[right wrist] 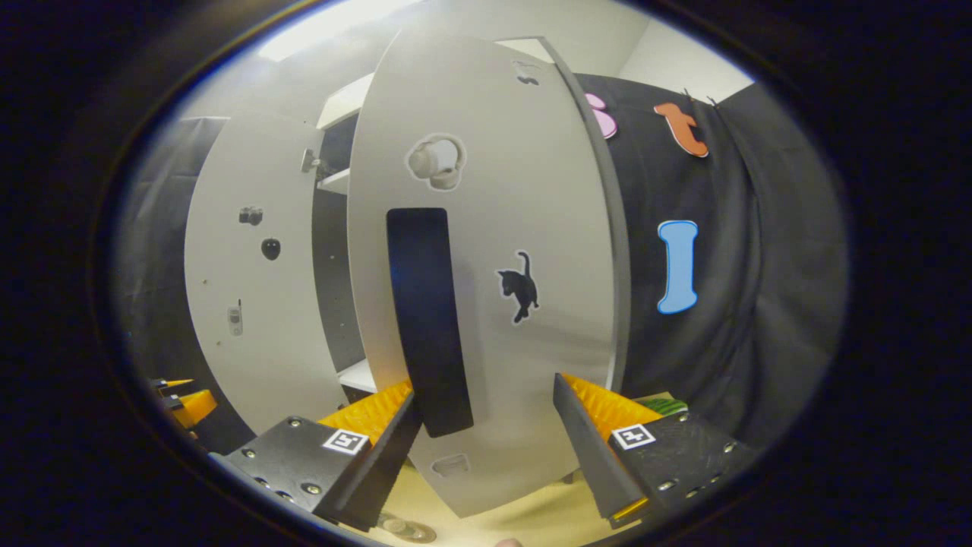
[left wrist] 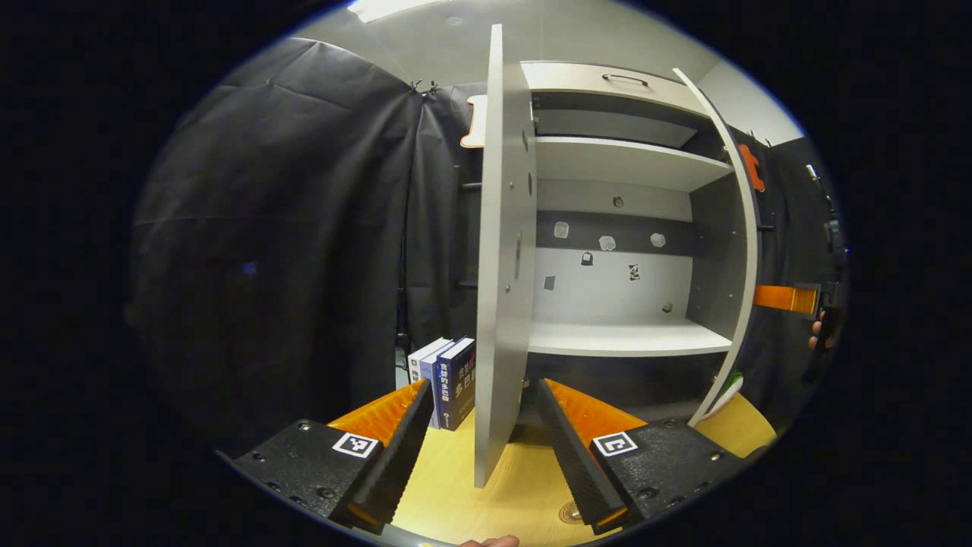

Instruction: Grasp the bottle in the cabinet with the left hand and place it on the coaster, then close the right door with the right hand and the left door with the left hand.

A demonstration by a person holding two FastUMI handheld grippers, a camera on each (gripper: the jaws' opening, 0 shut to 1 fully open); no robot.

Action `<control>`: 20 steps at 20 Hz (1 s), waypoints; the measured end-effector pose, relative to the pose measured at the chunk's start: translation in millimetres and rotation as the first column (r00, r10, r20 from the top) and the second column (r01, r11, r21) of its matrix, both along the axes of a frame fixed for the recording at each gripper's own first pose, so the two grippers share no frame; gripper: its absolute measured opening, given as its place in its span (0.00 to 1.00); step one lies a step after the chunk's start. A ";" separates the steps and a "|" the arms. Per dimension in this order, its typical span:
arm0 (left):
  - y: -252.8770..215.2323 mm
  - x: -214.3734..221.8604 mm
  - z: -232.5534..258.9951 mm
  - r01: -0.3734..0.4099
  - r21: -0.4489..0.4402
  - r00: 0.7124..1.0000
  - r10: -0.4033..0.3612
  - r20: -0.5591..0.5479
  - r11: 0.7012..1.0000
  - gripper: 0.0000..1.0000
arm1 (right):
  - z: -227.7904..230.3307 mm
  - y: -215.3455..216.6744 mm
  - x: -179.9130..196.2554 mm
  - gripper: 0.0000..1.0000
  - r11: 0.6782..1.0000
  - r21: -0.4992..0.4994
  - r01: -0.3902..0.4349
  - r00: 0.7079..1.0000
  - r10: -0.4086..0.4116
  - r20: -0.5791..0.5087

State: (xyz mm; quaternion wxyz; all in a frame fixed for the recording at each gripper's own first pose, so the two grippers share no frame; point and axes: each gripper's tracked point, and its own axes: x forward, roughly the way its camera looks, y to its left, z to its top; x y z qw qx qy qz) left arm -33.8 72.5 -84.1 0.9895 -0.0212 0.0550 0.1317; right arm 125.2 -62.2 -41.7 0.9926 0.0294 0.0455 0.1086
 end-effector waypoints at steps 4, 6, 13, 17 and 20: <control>14.3 2.2 12.2 -0.006 -0.006 1.000 0.006 0.028 1.000 0.88 | -1.7 23.9 23.0 1.00 0.999 -0.044 0.013 1.000 -0.012 0.020; 20.6 5.3 17.2 -0.003 -0.010 0.999 0.004 0.039 1.000 0.88 | -1.5 32.8 34.2 1.00 0.999 -0.047 0.023 0.999 -0.022 0.029; 38.8 9.1 24.2 0.015 -0.013 0.999 -0.014 0.047 1.000 0.88 | -2.4 56.1 70.0 1.00 0.995 -0.086 0.058 0.997 -0.054 0.055; 48.4 9.7 26.9 0.022 -0.017 0.998 -0.021 0.052 1.000 0.88 | -2.4 62.5 88.9 1.00 0.993 -0.083 0.081 0.995 -0.076 0.065; 58.4 12.1 26.5 0.029 -0.027 0.998 -0.028 0.055 0.999 0.88 | -4.9 64.1 90.8 1.00 0.989 -0.082 0.120 0.991 -0.114 0.073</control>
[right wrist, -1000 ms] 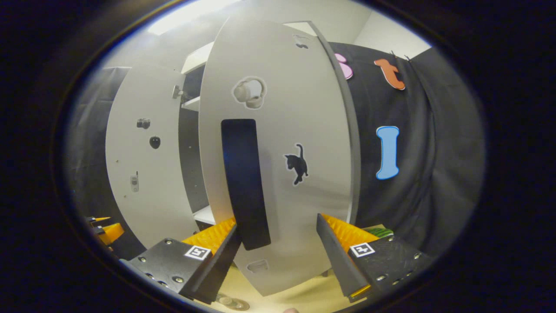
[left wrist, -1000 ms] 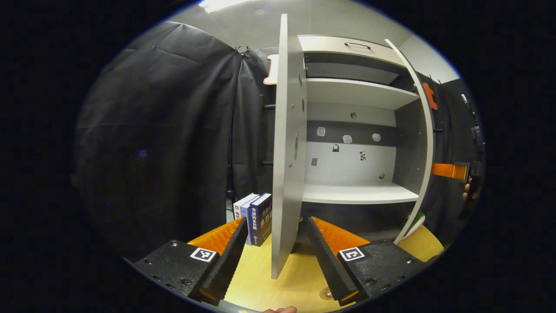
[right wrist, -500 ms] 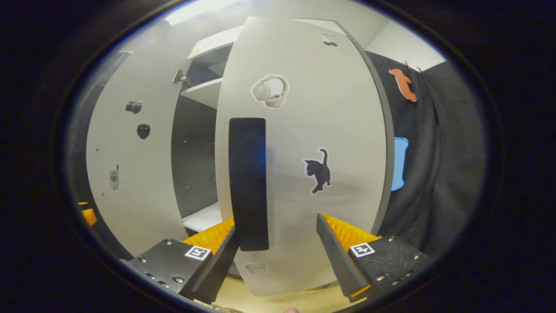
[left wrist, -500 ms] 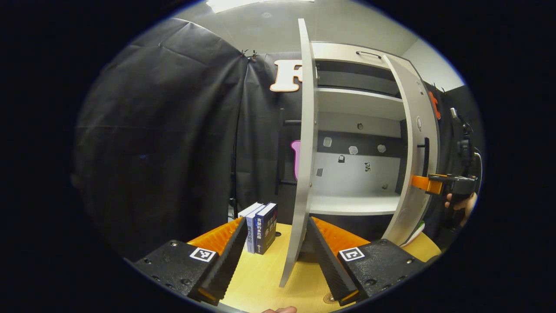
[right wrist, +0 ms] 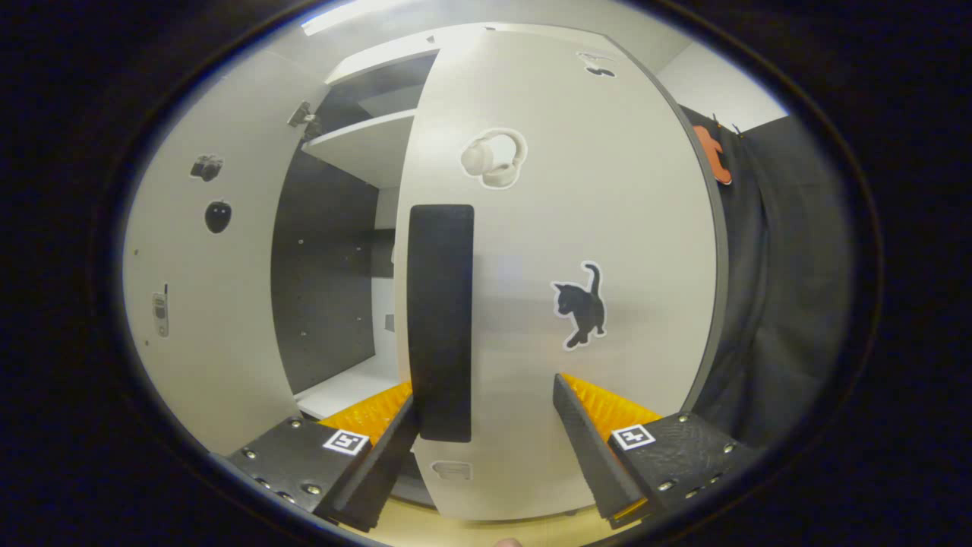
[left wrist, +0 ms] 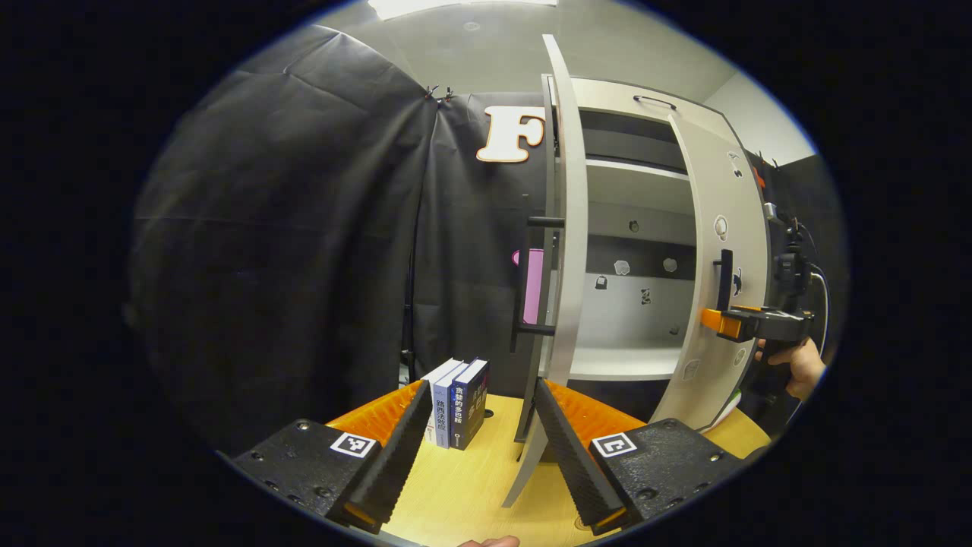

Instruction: Grasp the bottle in the cabinet with the left hand and place it on the coaster, then close the right door with the right hand and the left door with the left hand.

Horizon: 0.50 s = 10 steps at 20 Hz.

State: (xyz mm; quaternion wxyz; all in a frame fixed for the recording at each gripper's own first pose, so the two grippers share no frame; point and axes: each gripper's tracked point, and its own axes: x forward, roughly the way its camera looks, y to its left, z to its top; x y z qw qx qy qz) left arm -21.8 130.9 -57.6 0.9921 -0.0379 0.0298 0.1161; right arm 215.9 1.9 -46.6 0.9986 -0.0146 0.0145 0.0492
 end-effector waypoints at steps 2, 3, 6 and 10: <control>6.1 1.6 0.1 0.002 -0.009 1.000 -0.002 0.001 1.000 0.88 | 0.0 0.5 0.7 1.00 1.000 -0.007 0.026 1.000 -0.026 0.012; 8.1 2.1 0.5 0.006 -0.015 1.000 -0.006 -0.001 1.000 0.88 | 0.0 0.7 0.7 1.00 0.999 -0.009 0.037 0.999 -0.036 0.017; 12.4 5.3 1.6 0.022 -0.024 1.000 -0.022 -0.003 0.999 0.86 | -0.1 0.5 1.0 1.00 0.998 -0.013 0.067 0.998 -0.067 0.020; 14.6 15.8 8.1 0.055 -0.037 0.998 -0.055 0.001 0.998 0.91 | -0.4 0.8 2.7 1.00 0.995 -0.012 0.103 0.994 -0.103 0.021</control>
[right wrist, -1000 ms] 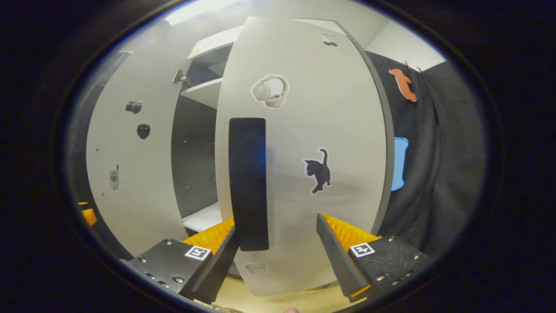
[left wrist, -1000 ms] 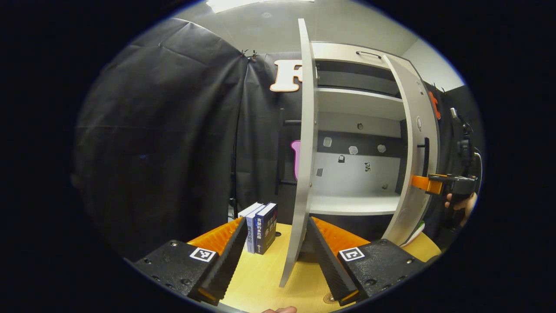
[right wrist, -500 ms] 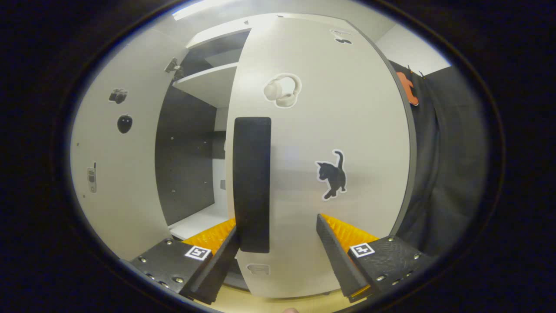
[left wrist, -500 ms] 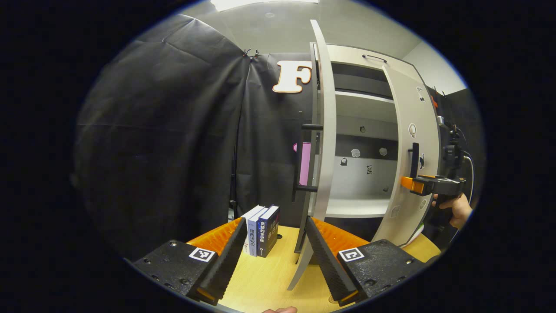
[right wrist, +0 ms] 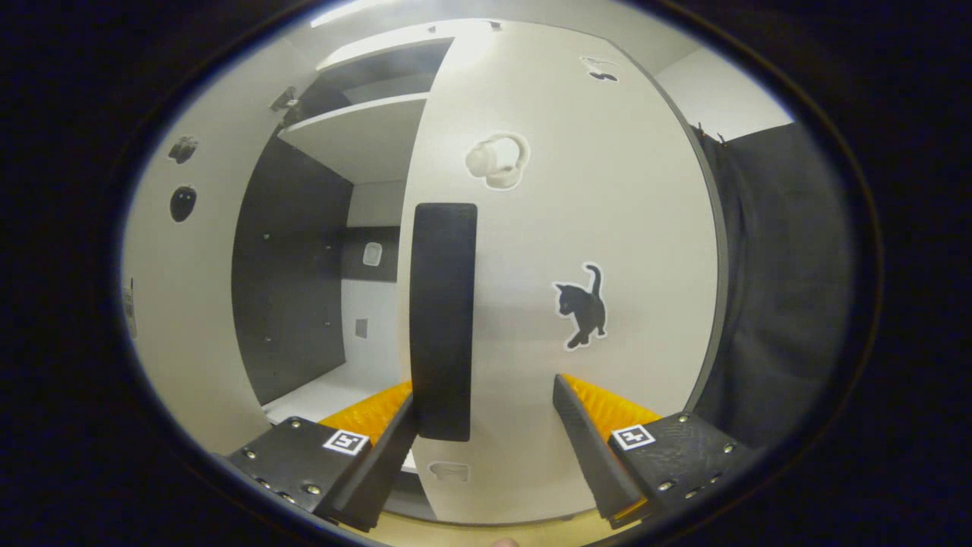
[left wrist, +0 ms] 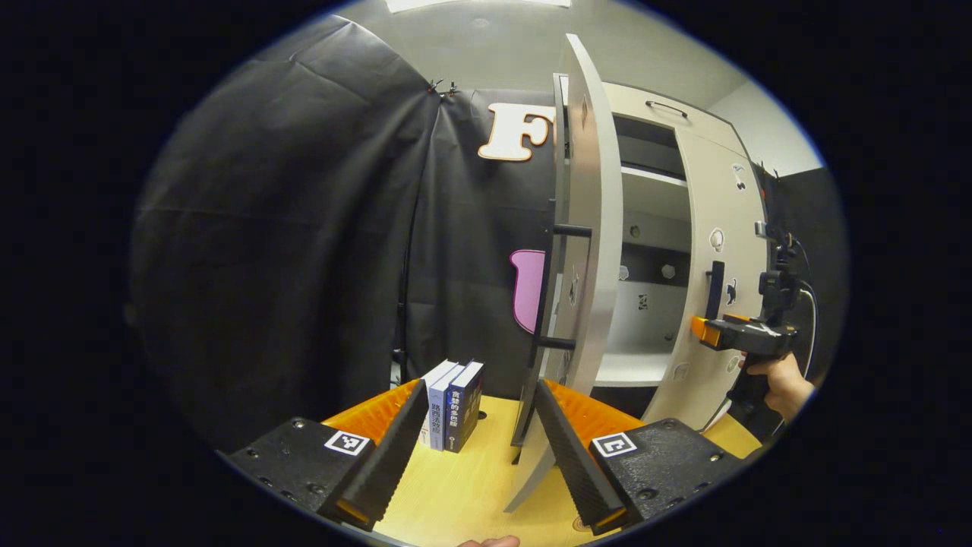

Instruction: Grasp the bottle in the cabinet with the left hand and place it on the coaster, then close the right door with the right hand and the left door with the left hand.

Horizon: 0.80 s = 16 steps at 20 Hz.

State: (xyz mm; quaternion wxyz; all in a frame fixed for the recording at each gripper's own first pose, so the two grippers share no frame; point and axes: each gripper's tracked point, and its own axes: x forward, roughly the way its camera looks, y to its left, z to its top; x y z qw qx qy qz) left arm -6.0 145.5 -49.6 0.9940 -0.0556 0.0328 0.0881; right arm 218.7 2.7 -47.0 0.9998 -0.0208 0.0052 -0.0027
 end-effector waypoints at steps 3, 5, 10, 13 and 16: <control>0.6 7.7 2.6 0.027 0.010 1.000 -0.027 0.004 1.000 0.91 | -1.7 0.8 -0.8 1.00 1.000 0.005 -0.002 1.000 0.002 -0.013; 0.6 13.6 4.6 0.040 0.020 0.999 -0.040 0.008 0.999 0.91 | -4.4 4.1 -3.5 0.97 1.000 0.013 -0.020 0.999 0.020 -0.027; 2.0 24.6 20.4 0.067 0.013 0.997 -0.068 0.042 0.998 0.91 | -3.0 5.4 -21.6 0.97 0.999 0.011 -0.041 0.999 0.041 -0.028; -1.3 33.7 24.9 0.100 0.016 0.993 -0.101 0.053 0.995 0.91 | -8.1 4.6 -35.3 1.00 0.998 0.011 -0.054 0.998 0.055 -0.041; -0.9 37.5 26.8 0.115 0.045 0.992 -0.117 0.053 0.992 0.90 | -17.5 3.0 -55.7 0.97 0.997 0.007 -0.079 0.995 0.080 -0.064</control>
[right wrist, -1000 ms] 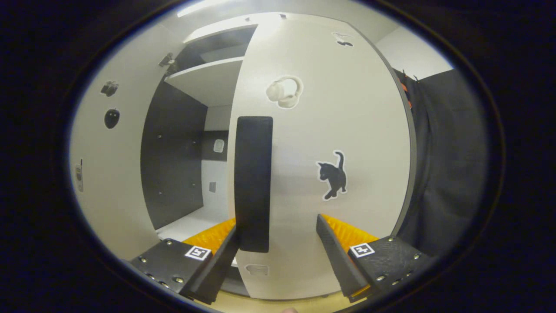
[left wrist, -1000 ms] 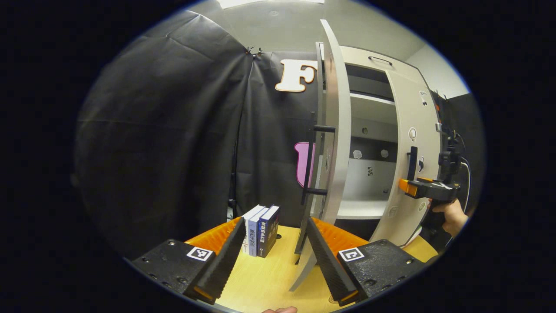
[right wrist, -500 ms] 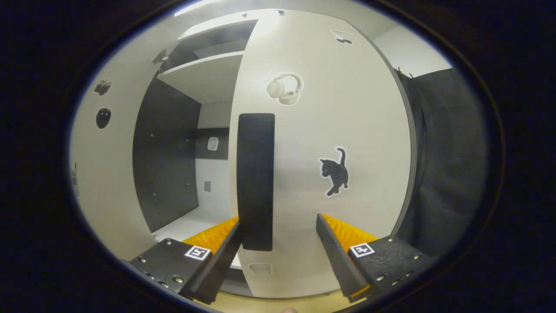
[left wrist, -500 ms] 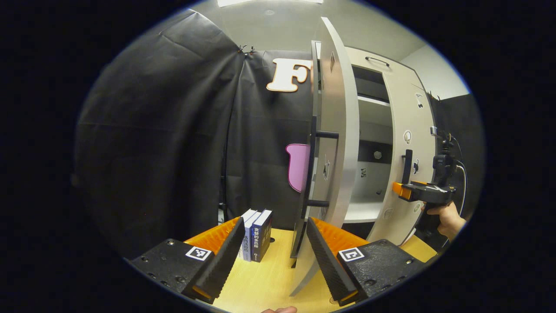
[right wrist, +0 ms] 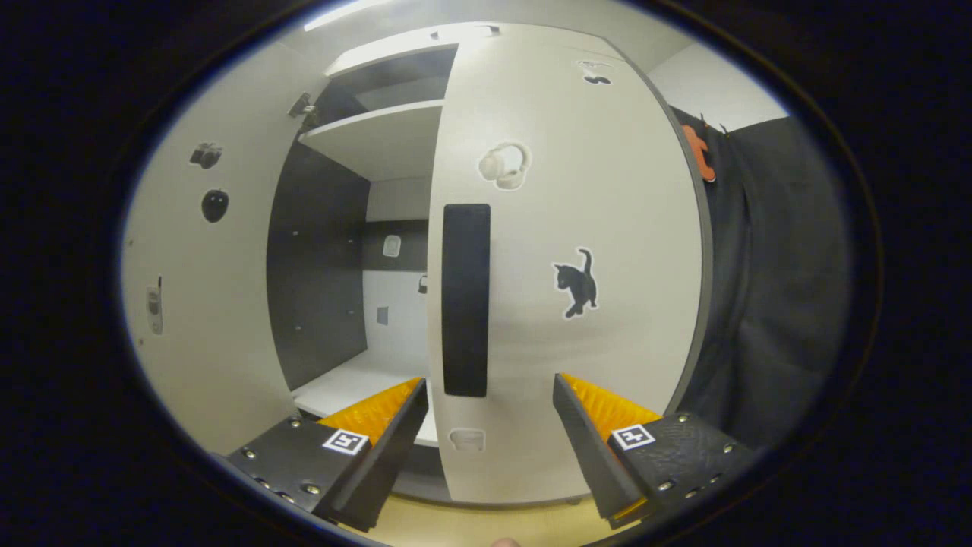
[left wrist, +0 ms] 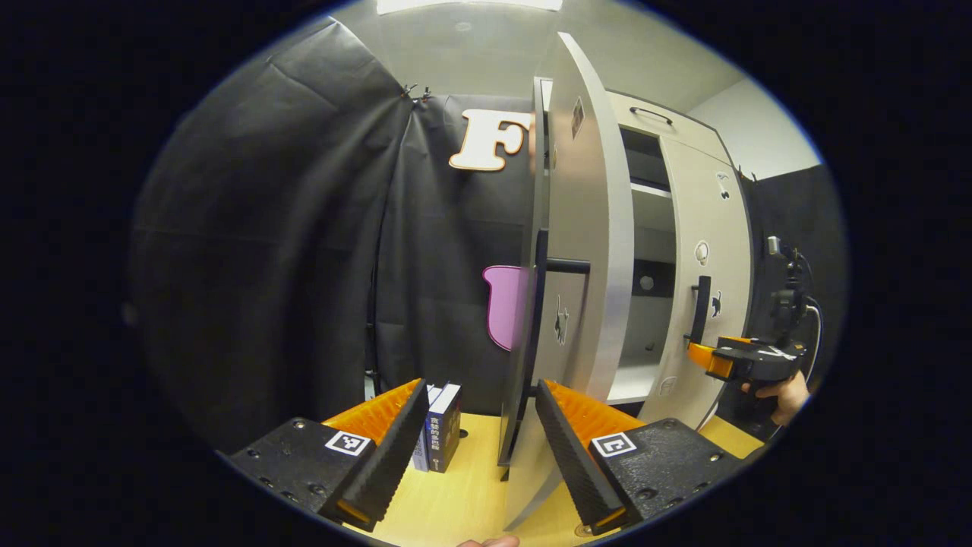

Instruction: Grasp the bottle in the cabinet with the left hand and place it on the coaster, then close the right door with the right hand and the left door with the left hand.

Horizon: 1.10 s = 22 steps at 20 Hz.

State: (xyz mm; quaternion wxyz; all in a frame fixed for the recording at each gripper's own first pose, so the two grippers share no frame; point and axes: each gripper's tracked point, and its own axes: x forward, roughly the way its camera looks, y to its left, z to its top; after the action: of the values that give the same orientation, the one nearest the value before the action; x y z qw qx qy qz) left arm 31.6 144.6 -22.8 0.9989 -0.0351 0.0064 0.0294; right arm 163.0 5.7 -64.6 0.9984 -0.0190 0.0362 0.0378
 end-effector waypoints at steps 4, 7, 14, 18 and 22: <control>-11.7 2.7 -0.9 0.060 0.003 0.998 -0.060 -0.003 0.998 0.90 | -10.2 -7.4 -31.7 1.00 1.000 -0.016 -0.025 1.000 0.025 -0.012; -28.5 3.8 0.2 0.094 0.008 0.996 -0.094 -0.005 0.996 0.91 | -14.4 -12.7 -50.8 1.00 0.999 0.017 -0.036 0.999 0.036 -0.023; -82.4 13.0 -3.2 0.177 0.076 0.984 -0.177 -0.008 0.981 0.90 | -21.3 -32.7 -71.8 1.00 0.997 0.065 -0.030 0.998 0.034 -0.053; -105.3 18.8 -2.5 0.188 0.095 0.982 -0.190 0.006 0.978 0.90 | -28.5 -50.9 -79.3 1.00 0.998 0.069 -0.009 0.997 0.014 -0.079; -126.5 27.9 -3.7 0.191 0.088 0.981 -0.193 0.012 0.978 0.91 | -33.5 -66.4 -84.7 1.00 0.996 0.085 0.006 0.995 0.002 -0.097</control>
State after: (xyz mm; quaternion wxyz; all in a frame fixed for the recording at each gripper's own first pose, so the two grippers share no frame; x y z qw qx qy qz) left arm 59.5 18.1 -26.5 0.9977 0.0084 -0.0018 -0.0672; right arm 78.3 -60.7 -98.0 0.9954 0.0258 0.0832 0.0391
